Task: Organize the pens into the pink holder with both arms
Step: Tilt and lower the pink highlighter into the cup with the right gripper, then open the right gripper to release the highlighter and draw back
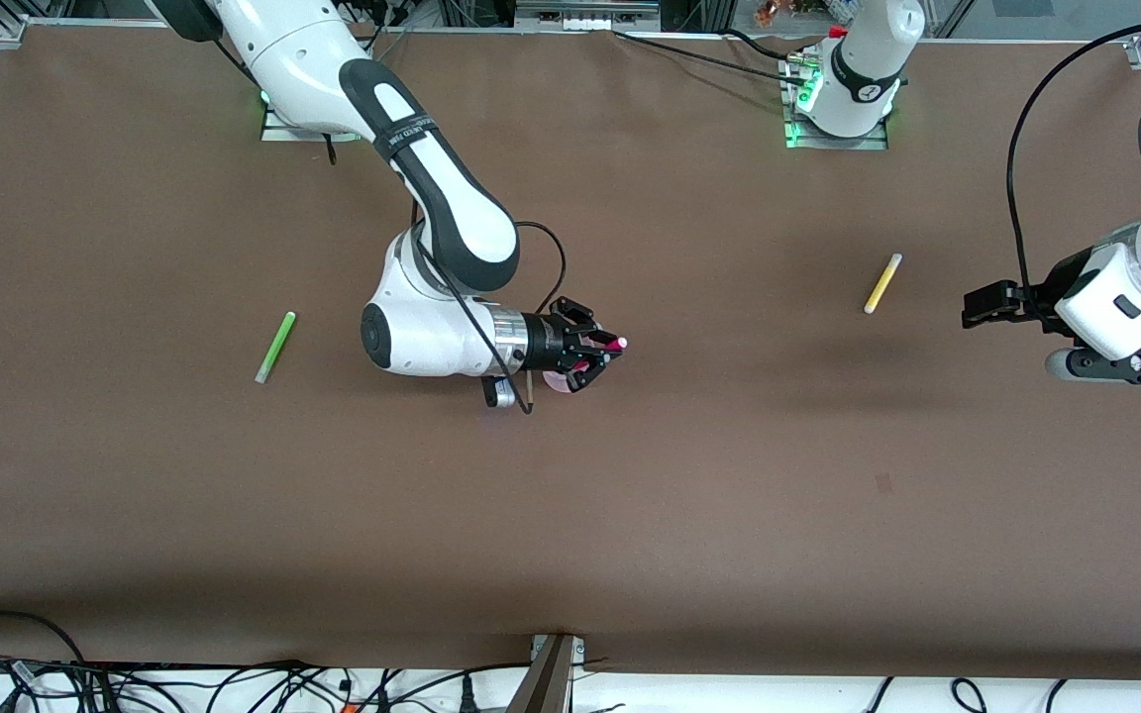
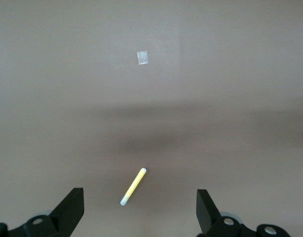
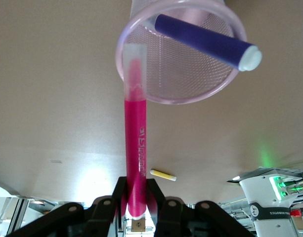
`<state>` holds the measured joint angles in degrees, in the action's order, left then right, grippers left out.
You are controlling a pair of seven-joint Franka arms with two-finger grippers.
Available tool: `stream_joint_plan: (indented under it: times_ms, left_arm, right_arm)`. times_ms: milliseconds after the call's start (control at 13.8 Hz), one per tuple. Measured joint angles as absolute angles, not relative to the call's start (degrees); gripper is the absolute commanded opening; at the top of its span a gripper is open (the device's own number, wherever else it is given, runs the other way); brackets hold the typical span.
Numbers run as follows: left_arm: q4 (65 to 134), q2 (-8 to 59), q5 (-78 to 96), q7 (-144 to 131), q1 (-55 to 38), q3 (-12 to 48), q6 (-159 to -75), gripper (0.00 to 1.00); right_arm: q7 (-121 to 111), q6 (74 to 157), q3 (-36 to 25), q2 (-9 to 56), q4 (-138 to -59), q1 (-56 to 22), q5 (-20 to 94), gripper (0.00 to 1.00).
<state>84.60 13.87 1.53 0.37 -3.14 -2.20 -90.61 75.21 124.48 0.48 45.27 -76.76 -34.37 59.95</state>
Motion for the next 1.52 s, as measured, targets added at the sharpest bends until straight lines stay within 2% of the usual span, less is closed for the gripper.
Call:
stream_joint_plan:
  times_ms: [506, 579, 868, 940, 1085, 1157, 1230, 1519]
  left_arm:
    - [84.9, 13.9, 1.5, 0.4, -3.3, -2.2, -90.6, 1.0]
    - [84.9, 13.9, 1.5, 0.4, -3.3, -2.2, -90.7, 1.0]
    - [85.0, 13.9, 1.5, 0.4, -3.3, -2.2, -90.7, 1.0]
    - [85.1, 13.9, 1.5, 0.4, -3.3, -2.2, -90.7, 1.0]
    - [85.1, 13.9, 1.5, 0.4, -3.3, -2.2, -90.7, 1.0]
    - [85.1, 13.9, 1.5, 0.4, -3.3, -2.2, -90.7, 1.0]
    - [85.1, 13.9, 1.5, 0.4, -3.3, -2.2, -90.7, 1.0]
    - [85.1, 13.9, 1.5, 0.4, -3.3, -2.2, -90.7, 1.0]
  right_arm:
    - [75.2, 124.5, 0.5, 45.3, -77.4, -34.5, 59.9, 0.0]
    - [75.2, 124.5, 0.5, 45.3, -77.4, -34.5, 59.9, 0.04]
    - [75.2, 124.5, 0.5, 45.3, -78.5, -34.5, 59.5, 0.07]
    - [75.2, 124.5, 0.5, 45.3, -78.9, -34.5, 59.4, 0.1]
    - [75.2, 124.5, 0.5, 45.3, -79.3, -34.5, 59.3, 0.42]
    - [75.2, 124.5, 0.5, 45.3, -79.3, -34.5, 59.3, 0.76]
    - [75.2, 124.5, 0.5, 45.3, -79.3, -34.5, 58.9, 1.0]
    - [75.2, 124.5, 0.5, 45.3, -79.3, -34.5, 56.9, 1.0]
